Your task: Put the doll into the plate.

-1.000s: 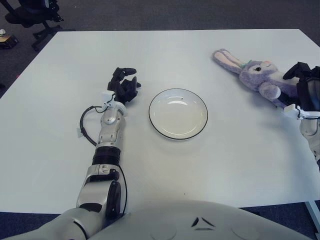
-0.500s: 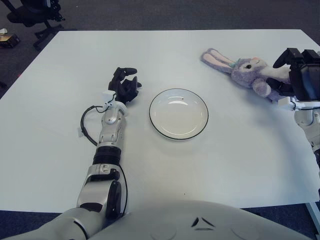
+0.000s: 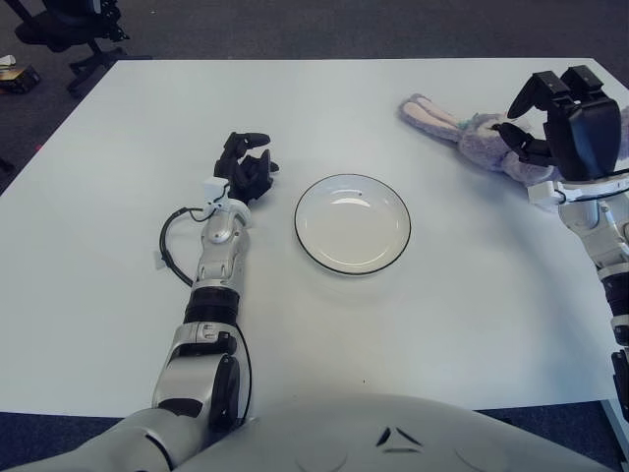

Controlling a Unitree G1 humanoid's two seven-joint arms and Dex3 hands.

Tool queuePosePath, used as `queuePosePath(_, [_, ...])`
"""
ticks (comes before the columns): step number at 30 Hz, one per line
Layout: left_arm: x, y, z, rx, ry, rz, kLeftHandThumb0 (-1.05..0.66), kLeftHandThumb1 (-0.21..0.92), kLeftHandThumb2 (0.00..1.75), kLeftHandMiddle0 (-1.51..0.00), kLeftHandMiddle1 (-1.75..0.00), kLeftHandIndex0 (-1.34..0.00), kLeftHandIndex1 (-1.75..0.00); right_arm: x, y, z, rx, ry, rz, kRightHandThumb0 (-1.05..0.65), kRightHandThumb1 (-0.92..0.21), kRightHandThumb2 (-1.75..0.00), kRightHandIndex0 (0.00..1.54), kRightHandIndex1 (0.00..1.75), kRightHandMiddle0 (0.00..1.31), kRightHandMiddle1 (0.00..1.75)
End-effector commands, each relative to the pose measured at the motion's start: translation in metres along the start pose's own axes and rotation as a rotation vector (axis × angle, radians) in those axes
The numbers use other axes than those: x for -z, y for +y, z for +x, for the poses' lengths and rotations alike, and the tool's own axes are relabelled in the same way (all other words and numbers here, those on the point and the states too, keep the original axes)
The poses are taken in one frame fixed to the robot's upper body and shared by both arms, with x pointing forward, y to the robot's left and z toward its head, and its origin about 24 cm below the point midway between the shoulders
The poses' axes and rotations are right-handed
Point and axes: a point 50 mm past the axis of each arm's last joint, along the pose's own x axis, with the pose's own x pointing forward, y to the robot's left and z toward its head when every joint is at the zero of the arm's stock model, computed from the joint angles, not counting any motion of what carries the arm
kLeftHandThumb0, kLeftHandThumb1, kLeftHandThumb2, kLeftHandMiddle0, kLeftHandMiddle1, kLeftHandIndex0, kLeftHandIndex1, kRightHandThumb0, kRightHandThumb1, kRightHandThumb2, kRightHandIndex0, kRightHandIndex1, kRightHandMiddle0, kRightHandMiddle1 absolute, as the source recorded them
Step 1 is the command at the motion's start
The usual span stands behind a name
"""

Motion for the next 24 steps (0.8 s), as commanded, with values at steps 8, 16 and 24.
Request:
queuePosePath(8, [0.0137,0.0020,-0.0091,-0.021,0.063,0.000,-0.01,0.64,0.74,-0.53,-1.61,-0.44,-1.35,-0.0067,-0.0042,0.0124,0.039,-0.032,-0.002,0.40,-0.53,-1.03,0.44,1.75,0.55,1.75])
queuePosePath(16, [0.0134,0.0020,-0.0094,-0.021,0.062,0.000,-0.01,0.64,0.74,-0.53,-1.61,-0.45,-1.35,-0.0088,-0.0032,0.0134,-0.006,-0.024,0.027,0.40,-0.53,-1.03,0.44,1.75,0.54,1.75])
queuePosePath(24, [0.0132,0.0023,-0.0096,-0.021,0.063,0.000,-0.01,0.64,0.75,-0.53,-1.60,-0.45,-1.35,-0.0092,-0.0033,0.0138,-0.052,0.015,0.038,0.39,-0.56,-0.98,0.44,1.72,0.53,1.75])
